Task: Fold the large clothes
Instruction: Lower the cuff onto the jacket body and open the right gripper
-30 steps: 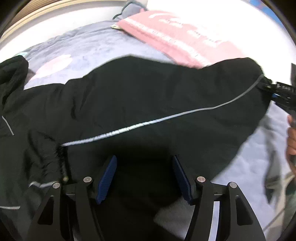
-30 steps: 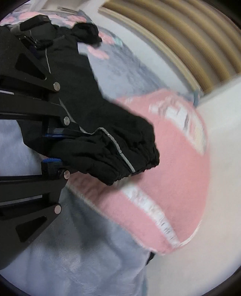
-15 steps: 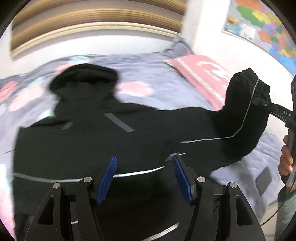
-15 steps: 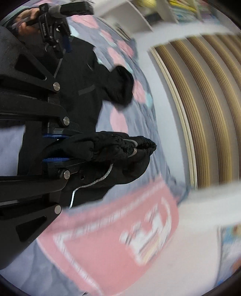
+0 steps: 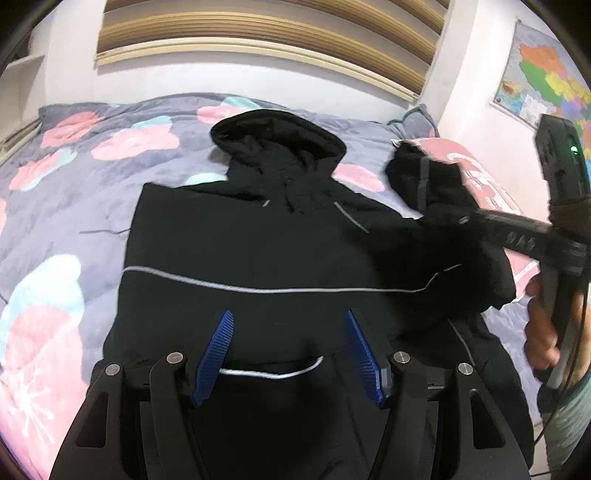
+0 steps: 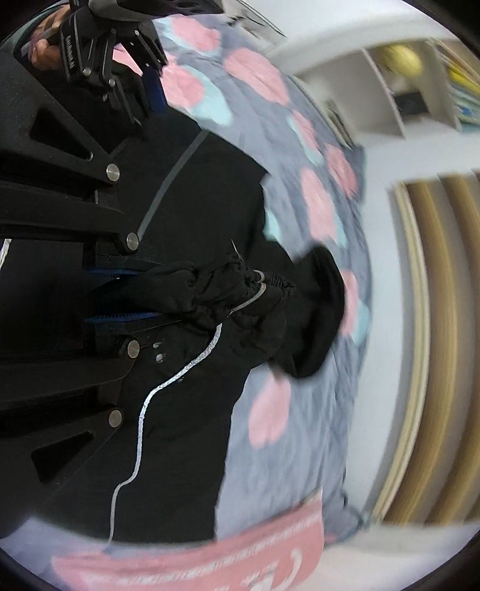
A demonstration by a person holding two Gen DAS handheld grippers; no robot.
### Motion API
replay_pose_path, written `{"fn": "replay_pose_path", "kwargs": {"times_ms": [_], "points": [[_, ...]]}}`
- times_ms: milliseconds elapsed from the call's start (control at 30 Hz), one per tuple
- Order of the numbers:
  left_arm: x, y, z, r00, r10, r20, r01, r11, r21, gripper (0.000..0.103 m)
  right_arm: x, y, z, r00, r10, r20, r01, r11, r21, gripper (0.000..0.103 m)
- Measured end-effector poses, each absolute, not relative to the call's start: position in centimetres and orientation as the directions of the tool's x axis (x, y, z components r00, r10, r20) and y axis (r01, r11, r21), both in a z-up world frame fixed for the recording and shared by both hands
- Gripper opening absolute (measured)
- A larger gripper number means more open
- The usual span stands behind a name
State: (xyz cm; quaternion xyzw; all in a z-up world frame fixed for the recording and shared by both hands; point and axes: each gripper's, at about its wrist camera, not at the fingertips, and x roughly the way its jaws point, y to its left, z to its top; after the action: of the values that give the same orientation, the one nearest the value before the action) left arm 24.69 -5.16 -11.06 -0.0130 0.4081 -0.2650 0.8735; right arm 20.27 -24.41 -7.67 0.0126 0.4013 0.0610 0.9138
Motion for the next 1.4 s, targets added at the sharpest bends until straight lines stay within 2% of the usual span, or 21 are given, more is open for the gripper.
{"fn": "replay_pose_path", "kwargs": {"times_ms": [233,333,400,500,633,900,1033,1200,1300,1400], "points": [[25.6,-2.7,-12.8,0.516,-0.474,-0.713,0.404,0.869,-0.285,0.064,23.8,-17.8,-15.2,0.537,0.159,-0.828,-0.173,0.982,0.076,0.018],[25.9,-1.9,-13.2,0.510,-0.473,-0.719,0.397,0.870,-0.291,0.064,24.4,-17.4,-17.8,0.504,0.155,-0.850,-0.158,0.984,0.086,0.023],[26.1,-1.8,-13.4,0.504,-0.474,-0.722,0.395,0.870,-0.295,0.064,24.4,-17.4,-18.3,0.492,0.166,-0.854,-0.165,0.982,0.096,0.031],[26.5,-1.7,-13.5,0.489,-0.493,-0.720,0.396,0.861,-0.320,0.064,23.5,-17.8,-17.3,0.492,0.210,-0.845,-0.184,0.974,0.135,0.046],[27.0,-1.6,-13.2,0.454,-0.551,-0.700,0.403,0.828,-0.390,0.064,20.0,-20.2,-13.6,0.549,0.249,-0.798,-0.189,0.967,0.172,0.046],[29.9,-4.7,-14.3,0.345,-0.655,-0.672,0.388,0.752,-0.533,0.069,12.6,-29.5,-11.2,0.609,0.131,-0.782,0.016,0.984,0.177,0.047],[31.7,-7.5,-15.8,0.315,-0.650,-0.692,0.372,0.755,-0.540,0.069,10.4,-32.6,-10.7,0.624,0.099,-0.775,0.075,0.980,0.185,0.047],[33.5,-10.9,-18.0,0.308,-0.578,-0.756,0.357,0.807,-0.471,0.069,9.4,-35.7,-9.8,0.638,-0.007,-0.770,0.159,0.980,0.124,0.047],[33.8,-12.0,-18.3,0.319,-0.555,-0.768,0.379,0.818,-0.434,0.027,10.0,-37.5,-9.9,0.631,-0.054,-0.774,0.215,0.971,0.108,0.047],[34.2,-11.5,-17.0,0.359,-0.554,-0.751,0.381,0.822,-0.424,0.025,11.3,-39.1,-10.7,0.604,-0.096,-0.791,0.264,0.961,0.085,0.048]]}}
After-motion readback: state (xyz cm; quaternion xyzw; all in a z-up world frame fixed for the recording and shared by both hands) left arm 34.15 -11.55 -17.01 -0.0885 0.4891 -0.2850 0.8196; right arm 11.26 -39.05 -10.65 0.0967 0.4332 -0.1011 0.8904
